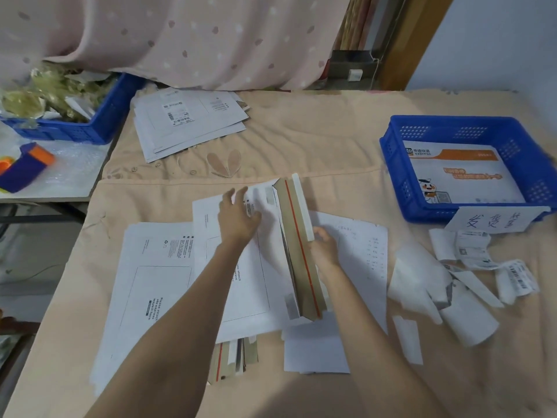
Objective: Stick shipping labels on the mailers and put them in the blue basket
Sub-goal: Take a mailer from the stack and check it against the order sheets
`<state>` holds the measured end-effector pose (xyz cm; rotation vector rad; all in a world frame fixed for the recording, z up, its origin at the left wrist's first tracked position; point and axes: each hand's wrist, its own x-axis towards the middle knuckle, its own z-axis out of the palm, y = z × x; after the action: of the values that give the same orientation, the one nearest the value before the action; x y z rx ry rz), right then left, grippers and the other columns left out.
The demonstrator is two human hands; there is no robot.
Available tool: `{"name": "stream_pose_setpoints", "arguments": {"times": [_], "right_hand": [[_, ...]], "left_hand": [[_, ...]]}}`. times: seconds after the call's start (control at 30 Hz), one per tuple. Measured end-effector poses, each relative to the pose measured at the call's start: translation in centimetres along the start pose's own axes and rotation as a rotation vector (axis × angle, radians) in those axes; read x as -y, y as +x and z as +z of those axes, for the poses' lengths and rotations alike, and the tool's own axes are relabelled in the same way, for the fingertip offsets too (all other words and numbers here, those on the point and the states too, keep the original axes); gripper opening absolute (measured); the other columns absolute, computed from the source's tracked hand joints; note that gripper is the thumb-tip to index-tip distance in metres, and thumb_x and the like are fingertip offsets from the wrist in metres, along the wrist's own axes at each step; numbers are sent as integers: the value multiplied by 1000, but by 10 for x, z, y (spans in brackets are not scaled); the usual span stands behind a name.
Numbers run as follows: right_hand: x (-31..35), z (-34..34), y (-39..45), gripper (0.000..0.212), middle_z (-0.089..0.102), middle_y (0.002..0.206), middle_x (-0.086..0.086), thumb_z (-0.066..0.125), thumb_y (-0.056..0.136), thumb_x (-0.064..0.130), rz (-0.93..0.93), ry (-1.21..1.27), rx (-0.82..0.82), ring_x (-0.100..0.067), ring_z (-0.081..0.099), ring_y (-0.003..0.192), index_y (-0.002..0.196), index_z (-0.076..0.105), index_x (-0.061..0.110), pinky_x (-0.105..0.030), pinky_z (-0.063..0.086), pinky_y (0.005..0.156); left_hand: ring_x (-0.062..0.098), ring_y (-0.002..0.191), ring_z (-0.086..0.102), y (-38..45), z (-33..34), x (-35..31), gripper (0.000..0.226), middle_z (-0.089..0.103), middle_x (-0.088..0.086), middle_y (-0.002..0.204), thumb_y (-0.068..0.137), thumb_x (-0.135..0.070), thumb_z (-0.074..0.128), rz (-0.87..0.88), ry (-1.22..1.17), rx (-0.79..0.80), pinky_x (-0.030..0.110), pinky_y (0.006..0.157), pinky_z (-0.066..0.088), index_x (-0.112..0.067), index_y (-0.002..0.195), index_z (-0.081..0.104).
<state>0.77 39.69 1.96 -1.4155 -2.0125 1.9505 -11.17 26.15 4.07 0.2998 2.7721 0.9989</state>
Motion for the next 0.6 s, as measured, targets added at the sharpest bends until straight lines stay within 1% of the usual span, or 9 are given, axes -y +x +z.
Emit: {"name": "stream_pose_setpoints", "arguments": {"times": [0.1, 0.17, 0.23, 0.3, 0.37, 0.43, 0.5, 0.53, 0.6], "right_hand": [[15, -4, 5, 32, 63, 94, 5, 41, 89, -6, -54, 2, 50, -16, 58, 84, 93, 59, 19, -26, 48, 74], [29, -10, 7, 34, 62, 89, 7, 40, 88, -10, -93, -4, 116, -9, 56, 76, 95, 59, 17, -17, 46, 61], [40, -15, 13, 33, 60, 89, 11, 39, 88, -11, -131, -37, 184, -1, 53, 77, 98, 58, 14, -5, 42, 53], [45, -19, 18, 32, 59, 92, 10, 41, 88, -10, -156, -71, 205, -1, 54, 81, 99, 58, 15, -5, 41, 56], [45, -20, 23, 30, 60, 95, 11, 46, 89, -4, -174, -86, 180, -7, 57, 87, 101, 60, 19, -13, 44, 66], [37, -22, 28, 22, 63, 96, 11, 53, 90, 7, -174, -114, 103, -9, 60, 88, 101, 61, 24, -21, 46, 72], [19, -26, 35, 16, 67, 100, 8, 61, 88, 25, -168, -171, -63, -11, 62, 90, 103, 65, 23, -24, 49, 76], [11, -29, 35, 24, 67, 101, 5, 63, 86, 36, -169, -213, -178, -14, 63, 92, 104, 66, 20, -27, 49, 75], [-4, -36, 34, 46, 66, 102, 0, 57, 84, 56, -102, -221, -385, -21, 63, 95, 102, 65, 14, -32, 48, 74]], "left_hand": [[32, 142, 21, 19, -10, 2, 77, 20, 16, 155, 82, -36, 69, 19, 60, -23, 44, 114, 20, -22, 148, 31], [30, 144, 16, 29, -17, 2, 87, 20, 14, 156, 78, -50, 68, 0, 82, -17, 45, 117, 12, -26, 150, 26], [27, 145, 14, 38, -23, 0, 95, 25, 9, 155, 68, -63, 59, -55, 74, 17, 46, 118, 7, -28, 150, 24], [26, 140, 26, 44, -29, -3, 95, 41, 6, 144, 59, -65, 54, -89, 83, 0, 44, 116, 7, -28, 144, 33], [25, 128, 39, 47, -34, -4, 85, 53, 0, 121, 59, -65, 66, -111, 73, -33, 40, 113, 13, -26, 131, 44], [23, 117, 47, 49, -37, -3, 73, 53, -3, 103, 63, -60, 75, -171, 24, -13, 35, 105, 21, -26, 122, 48], [19, 107, 53, 47, -40, 0, 75, 56, -5, 100, 56, -62, 77, -237, -63, 7, 33, 103, 26, -27, 116, 47], [18, 103, 52, 46, -40, 4, 77, 56, -6, 101, 53, -63, 76, -266, -104, 4, 35, 104, 28, -28, 114, 47], [19, 96, 46, 42, -41, 11, 76, 56, -6, 101, 56, -60, 78, -338, -181, -3, 40, 106, 30, -26, 116, 46]]}}
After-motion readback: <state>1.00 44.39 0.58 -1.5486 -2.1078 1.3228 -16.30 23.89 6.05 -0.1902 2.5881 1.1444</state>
